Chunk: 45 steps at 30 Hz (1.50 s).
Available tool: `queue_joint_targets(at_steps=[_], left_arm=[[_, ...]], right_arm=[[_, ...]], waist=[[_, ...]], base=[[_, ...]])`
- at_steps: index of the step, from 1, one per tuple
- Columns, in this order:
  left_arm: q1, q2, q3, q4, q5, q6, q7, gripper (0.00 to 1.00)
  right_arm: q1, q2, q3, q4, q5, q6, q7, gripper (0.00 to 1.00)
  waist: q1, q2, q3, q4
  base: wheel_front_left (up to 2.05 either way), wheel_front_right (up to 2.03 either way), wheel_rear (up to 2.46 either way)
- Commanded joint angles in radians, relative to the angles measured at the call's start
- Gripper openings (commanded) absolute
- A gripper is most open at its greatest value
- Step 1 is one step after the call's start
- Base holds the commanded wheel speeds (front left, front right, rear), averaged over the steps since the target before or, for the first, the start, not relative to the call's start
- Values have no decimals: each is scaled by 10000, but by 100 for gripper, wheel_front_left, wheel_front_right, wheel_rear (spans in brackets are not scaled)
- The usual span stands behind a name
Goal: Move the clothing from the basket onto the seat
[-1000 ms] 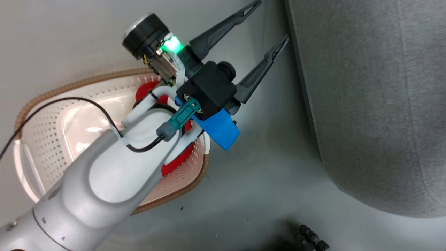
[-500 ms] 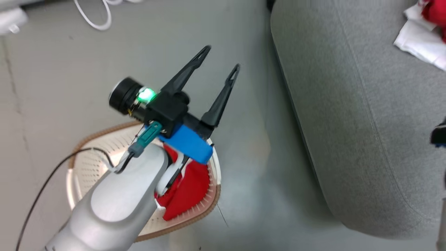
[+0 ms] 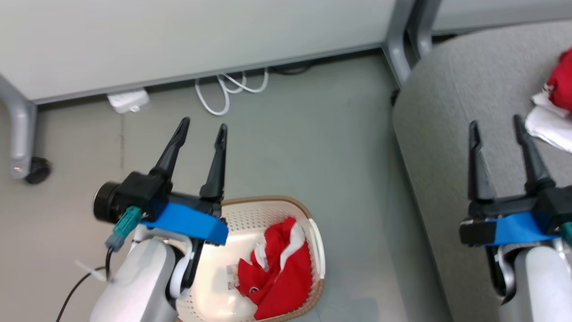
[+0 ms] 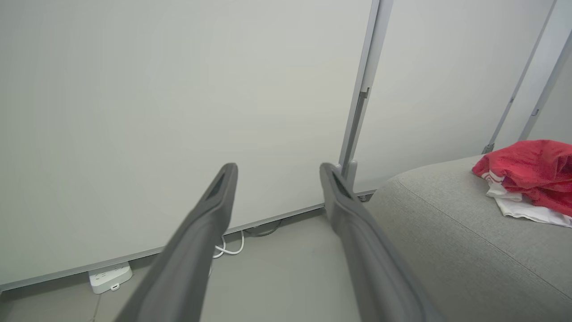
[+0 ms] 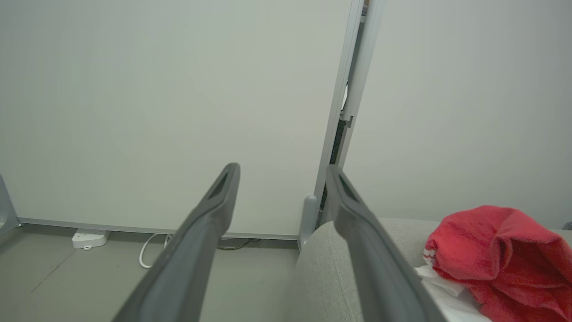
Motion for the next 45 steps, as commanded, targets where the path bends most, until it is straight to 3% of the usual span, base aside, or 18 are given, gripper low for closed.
queue_joint_targets(at_steps=[1,12,21,36,45], left_arm=[[228,-43,142,-62,91,-39,-45,100],[2624,-572,2551,-703,1056,-711,-38,100],[3781,-1067,3617,-766,1768,-1458,-39,100],[4215,-1382,4239,-436,2287,-1925,-39,100],[2992,-1410,3605,294,2408,-2150,-41,100]], right_arm=[[246,75,68,-48,53,-10,-4,100],[1678,455,849,-73,261,-10,-3,100],[2760,644,800,11,598,-10,-3,100],[3263,681,964,147,880,-10,-4,100],[2673,678,996,53,868,-10,-4,100]], waist=[[4,0,-602,590],[4,0,-1667,1105],[4,0,-2044,1220],[4,0,-2331,1122],[4,0,-1698,921]], base=[[0,0,0],[0,0,0],[0,0,0],[0,0,0],[0,0,0]])
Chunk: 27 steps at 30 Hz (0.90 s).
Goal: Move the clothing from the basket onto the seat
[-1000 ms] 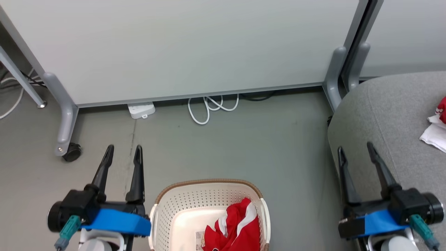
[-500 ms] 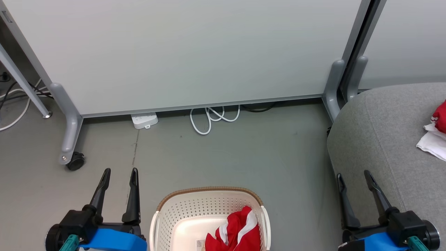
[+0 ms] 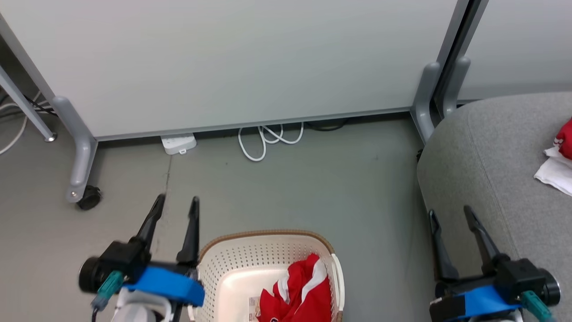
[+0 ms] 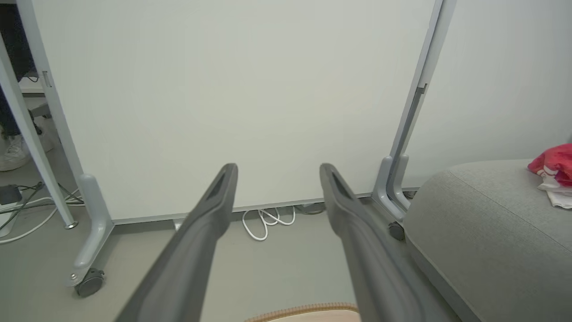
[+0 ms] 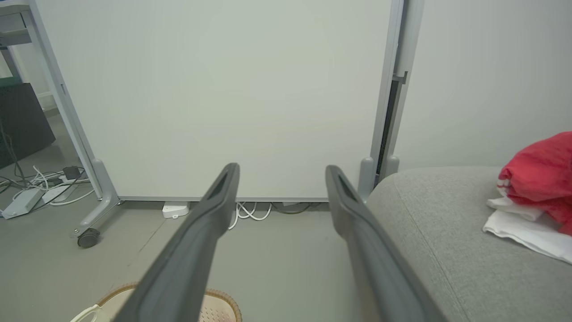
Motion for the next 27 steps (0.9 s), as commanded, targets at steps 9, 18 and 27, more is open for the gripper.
queue_joint_targets(at_steps=[9,18,27], left_arm=[[-2698,208,-1748,2039,56,-140,-30,100],[-4846,1043,-4324,4531,-638,-133,-31,100],[-6589,1375,-6930,6894,-1288,-125,37,100]], right_arm=[[-1684,27,11,-416,-124,-10,-4,100],[-3316,29,105,-877,-157,-10,-4,100],[-4436,30,393,-1190,-182,-10,-4,100]], waist=[[0,0,1986,-792],[0,0,4132,-1550],[0,0,5962,-2009]], base=[[0,0,0],[0,0,0],[0,0,0]])
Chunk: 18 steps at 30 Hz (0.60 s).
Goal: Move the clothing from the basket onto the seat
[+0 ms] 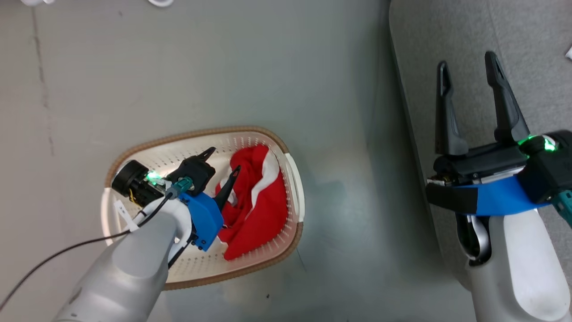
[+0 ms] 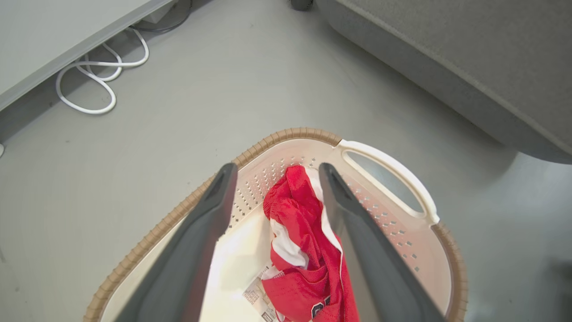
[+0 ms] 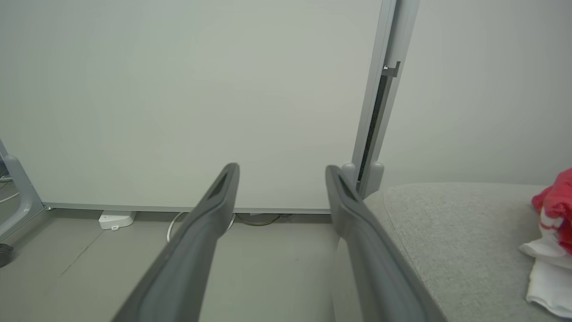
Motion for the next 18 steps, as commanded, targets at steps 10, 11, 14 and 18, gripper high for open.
queue_joint_targets(at_steps=[10,11,14,18], left_arm=[[-1659,396,-2414,1502,-697,12,395,100],[-1781,444,-2602,1591,-715,12,409,100],[-2119,592,-3086,1831,-856,12,464,100],[-2531,717,-3574,2157,-1013,12,511,100]], right_arm=[[-1095,25,238,-436,62,-10,-4,100],[-1162,25,247,-481,85,-10,-4,100],[-1326,23,275,-586,131,-10,-4,100],[-1458,23,297,-722,217,-10,-4,100]], waist=[[-3,0,2529,-826],[-3,0,2704,-865],[-3,0,3193,-972],[-3,0,3719,-1087]], base=[[0,0,0],[0,0,0],[0,0,0],[0,0,0]])
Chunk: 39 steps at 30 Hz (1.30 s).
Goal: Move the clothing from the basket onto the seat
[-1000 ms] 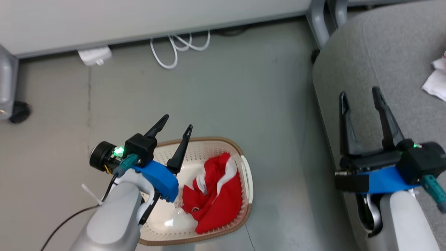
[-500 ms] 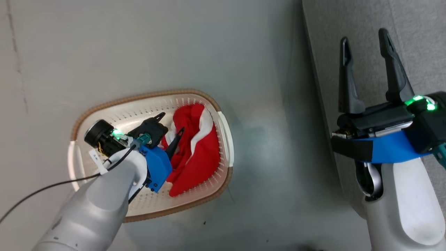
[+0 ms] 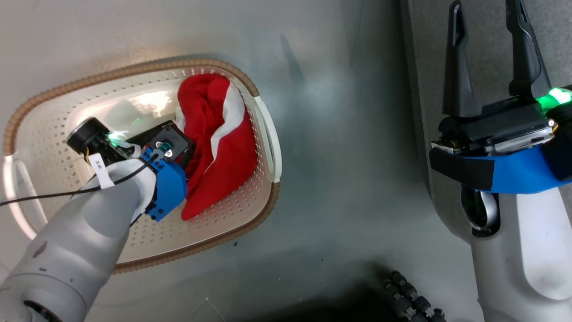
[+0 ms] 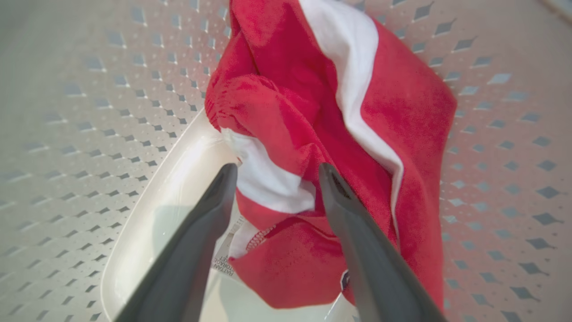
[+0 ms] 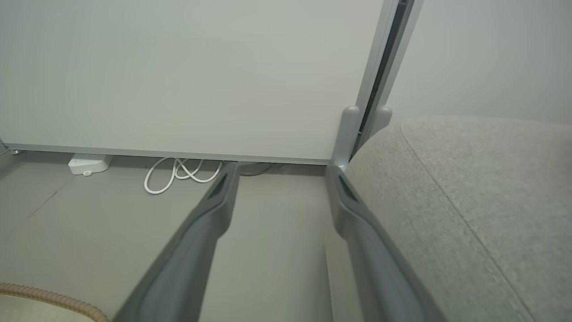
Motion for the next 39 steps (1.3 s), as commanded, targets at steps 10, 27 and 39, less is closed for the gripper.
queue_joint_targets(at_steps=[10,27,39], left_arm=[[-991,133,-412,673,-205,16,-82,100],[-912,-358,-659,891,-153,98,-449,0],[97,-407,153,-1458,-417,340,-579,0]], right_arm=[[-88,24,-101,-222,86,-10,-4,100],[70,24,-348,-25,108,-10,-3,100],[575,19,-584,312,-219,-11,-3,100]], waist=[[-2,0,1006,-291],[-2,0,730,-7],[-2,0,-1007,841]], base=[[0,0,0],[0,0,0],[0,0,0]])
